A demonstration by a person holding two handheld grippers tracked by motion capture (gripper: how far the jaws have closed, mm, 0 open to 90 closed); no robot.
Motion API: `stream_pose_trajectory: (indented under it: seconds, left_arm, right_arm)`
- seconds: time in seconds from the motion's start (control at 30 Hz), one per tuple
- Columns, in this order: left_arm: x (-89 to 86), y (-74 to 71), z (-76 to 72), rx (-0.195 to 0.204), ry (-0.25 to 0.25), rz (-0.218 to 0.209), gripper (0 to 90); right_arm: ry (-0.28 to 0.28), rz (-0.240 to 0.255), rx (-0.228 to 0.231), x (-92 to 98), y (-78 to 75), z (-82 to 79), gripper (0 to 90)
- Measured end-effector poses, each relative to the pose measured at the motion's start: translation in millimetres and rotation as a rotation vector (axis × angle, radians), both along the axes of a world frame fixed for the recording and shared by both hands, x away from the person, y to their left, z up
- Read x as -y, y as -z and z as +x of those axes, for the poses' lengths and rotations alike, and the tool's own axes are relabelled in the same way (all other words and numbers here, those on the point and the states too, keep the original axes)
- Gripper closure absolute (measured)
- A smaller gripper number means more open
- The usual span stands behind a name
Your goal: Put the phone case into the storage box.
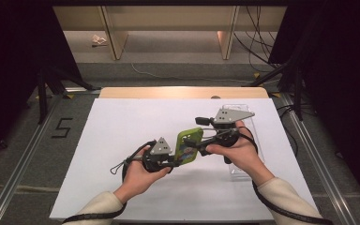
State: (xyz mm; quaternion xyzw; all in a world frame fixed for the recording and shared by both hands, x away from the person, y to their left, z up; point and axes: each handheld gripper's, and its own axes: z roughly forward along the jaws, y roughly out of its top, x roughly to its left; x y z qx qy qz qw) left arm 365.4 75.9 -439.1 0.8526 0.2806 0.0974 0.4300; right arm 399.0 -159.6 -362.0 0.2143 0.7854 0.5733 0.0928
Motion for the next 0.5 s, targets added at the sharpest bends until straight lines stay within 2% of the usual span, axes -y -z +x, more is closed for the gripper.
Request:
stream_pose_trajectory:
  seconds: [0.5]
  left_arm:
    - [-3.0, -2.1, 3.2, -0.013, -0.097, -0.004, 77.3]
  right_arm:
    - [0.108, 0.034, 0.010, -0.6, 7.2, 0.2, 5.5]
